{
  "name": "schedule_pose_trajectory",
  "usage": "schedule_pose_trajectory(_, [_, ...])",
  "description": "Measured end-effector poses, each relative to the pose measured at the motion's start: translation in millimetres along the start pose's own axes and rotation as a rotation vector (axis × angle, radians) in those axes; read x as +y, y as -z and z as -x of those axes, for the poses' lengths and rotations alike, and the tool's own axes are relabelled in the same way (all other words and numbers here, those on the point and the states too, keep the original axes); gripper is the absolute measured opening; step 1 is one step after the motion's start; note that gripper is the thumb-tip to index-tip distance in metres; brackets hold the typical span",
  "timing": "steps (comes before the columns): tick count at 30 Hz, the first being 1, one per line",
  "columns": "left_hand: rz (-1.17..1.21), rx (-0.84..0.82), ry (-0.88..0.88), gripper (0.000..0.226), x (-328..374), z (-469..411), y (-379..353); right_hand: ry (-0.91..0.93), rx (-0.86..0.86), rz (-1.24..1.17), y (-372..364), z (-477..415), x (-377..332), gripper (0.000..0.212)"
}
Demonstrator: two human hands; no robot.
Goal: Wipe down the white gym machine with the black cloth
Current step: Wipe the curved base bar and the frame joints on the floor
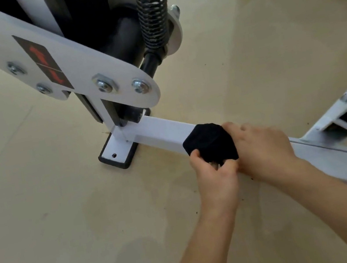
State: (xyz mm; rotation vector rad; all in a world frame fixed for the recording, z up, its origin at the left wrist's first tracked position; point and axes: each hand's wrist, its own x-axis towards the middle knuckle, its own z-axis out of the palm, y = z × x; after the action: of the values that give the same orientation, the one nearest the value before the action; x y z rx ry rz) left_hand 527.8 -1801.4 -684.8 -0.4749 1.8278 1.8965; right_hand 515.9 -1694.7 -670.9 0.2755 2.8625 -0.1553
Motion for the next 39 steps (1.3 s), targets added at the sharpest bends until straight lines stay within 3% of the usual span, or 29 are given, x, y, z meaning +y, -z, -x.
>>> schedule_pose_trajectory(5, [-0.001,0.201,-0.018,0.029,35.3,-31.0,31.1,0.160,-0.056,-0.098,4.2,-59.6,-62.4,0.039])
schedule_pose_trajectory(9, [-0.005,0.324,-0.040,0.012,75.1,-69.8,85.1,0.273,0.094,-0.199,-7.3,-106.7,-132.3,0.046])
schedule_pose_trajectory(13, [-0.094,0.289,-0.043,0.046,76.4,-77.3,93.3,0.248,0.156,-0.193,-11.8,-107.0,-138.4,0.052])
schedule_pose_trajectory(18, [-0.196,0.086,-0.006,0.085,28.8,-31.6,37.7,0.165,0.197,-0.056,-24.6,-42.9,-59.2,0.072])
schedule_pose_trajectory(20, [-0.263,-0.038,0.020,0.090,9.9,-4.7,11.3,0.117,0.250,0.039,-37.1,-10.2,-20.0,0.076])
schedule_pose_trajectory(22, [-0.467,-0.174,0.002,0.075,-6.3,20.9,-8.9,0.094,0.338,0.042,-49.5,25.1,17.7,0.065])
schedule_pose_trajectory(24, [-0.861,-0.217,-0.158,0.052,-16.3,41.1,-16.2,0.119,0.386,0.057,-60.2,62.0,49.2,0.056])
schedule_pose_trajectory(26, [-1.161,-0.103,-0.529,0.043,-19.9,51.7,-19.3,0.127,0.373,0.085,-66.2,95.2,79.1,0.058])
schedule_pose_trajectory(28, [-1.260,-0.056,-0.866,0.045,-23.6,58.1,-31.3,0.111,0.334,0.102,-67.8,121.6,107.9,0.059])
schedule_pose_trajectory(30, [-1.370,-0.224,-1.082,0.051,-30.0,63.6,-52.3,0.065,0.283,0.100,-66.2,143.4,133.3,0.059])
schedule_pose_trajectory(33, [-1.481,-0.478,-1.225,0.051,-45.3,71.7,-85.1,-0.063,0.241,0.049,-63.4,168.2,161.9,0.058])
schedule_pose_trajectory(36, [-1.514,-0.522,-1.227,0.055,-58.0,77.6,-108.7,-0.203,0.213,0.035,-60.2,183.2,178.6,0.059])
schedule_pose_trajectory(39, [-1.526,-0.479,-1.208,0.057,-55.9,68.2,-107.1,-0.234,0.156,-0.035,-51.8,169.6,164.2,0.078])
